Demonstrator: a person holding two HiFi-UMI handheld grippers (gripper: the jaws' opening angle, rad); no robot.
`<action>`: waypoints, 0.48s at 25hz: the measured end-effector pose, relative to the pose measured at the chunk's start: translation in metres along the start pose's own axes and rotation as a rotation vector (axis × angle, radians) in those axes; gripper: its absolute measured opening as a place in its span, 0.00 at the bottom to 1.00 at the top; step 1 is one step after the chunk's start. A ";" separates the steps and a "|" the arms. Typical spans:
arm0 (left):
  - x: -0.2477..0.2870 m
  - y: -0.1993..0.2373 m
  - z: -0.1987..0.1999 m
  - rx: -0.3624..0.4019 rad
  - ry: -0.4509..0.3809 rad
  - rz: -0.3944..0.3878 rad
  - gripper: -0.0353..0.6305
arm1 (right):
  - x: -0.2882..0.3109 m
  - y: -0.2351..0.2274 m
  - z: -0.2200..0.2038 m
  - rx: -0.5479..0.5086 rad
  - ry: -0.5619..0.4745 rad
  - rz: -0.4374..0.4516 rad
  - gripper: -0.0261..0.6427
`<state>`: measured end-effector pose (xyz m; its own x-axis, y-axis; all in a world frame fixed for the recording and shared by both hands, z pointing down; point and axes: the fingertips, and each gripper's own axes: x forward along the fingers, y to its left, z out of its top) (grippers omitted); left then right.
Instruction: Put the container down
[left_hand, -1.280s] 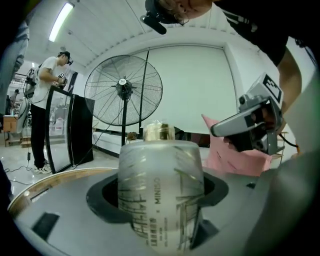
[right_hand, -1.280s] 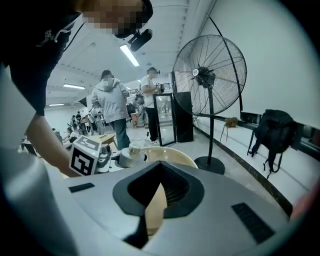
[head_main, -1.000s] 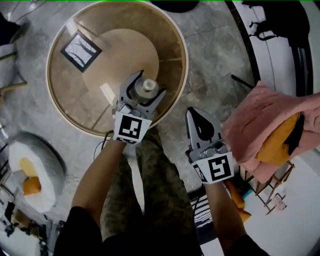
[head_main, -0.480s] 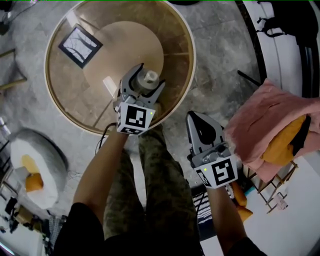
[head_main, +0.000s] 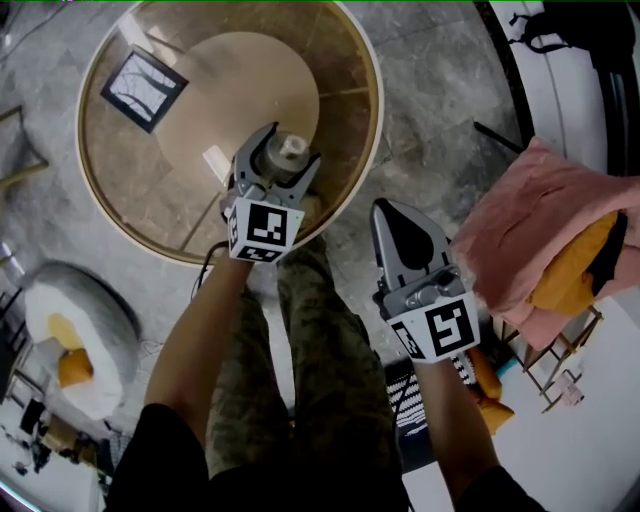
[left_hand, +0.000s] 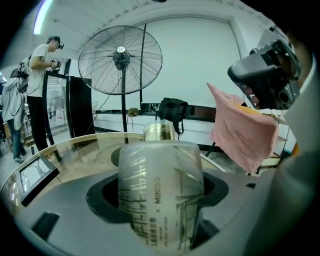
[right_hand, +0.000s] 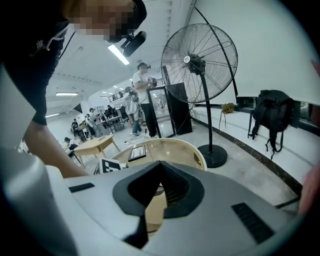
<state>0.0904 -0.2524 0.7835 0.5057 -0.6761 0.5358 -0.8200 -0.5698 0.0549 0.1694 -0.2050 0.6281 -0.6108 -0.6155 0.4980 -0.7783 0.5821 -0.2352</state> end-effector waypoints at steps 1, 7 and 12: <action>0.001 -0.001 -0.001 0.008 0.007 0.004 0.58 | -0.001 -0.001 0.000 0.000 -0.001 -0.003 0.07; 0.002 -0.006 -0.005 0.065 0.033 0.012 0.58 | -0.002 -0.006 0.002 -0.004 -0.005 -0.011 0.07; 0.002 -0.006 -0.008 0.058 0.047 0.009 0.58 | 0.001 -0.010 0.006 -0.003 -0.013 -0.021 0.07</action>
<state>0.0940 -0.2466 0.7907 0.4840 -0.6594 0.5753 -0.8067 -0.5910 0.0014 0.1755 -0.2148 0.6259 -0.5963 -0.6341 0.4923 -0.7905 0.5707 -0.2224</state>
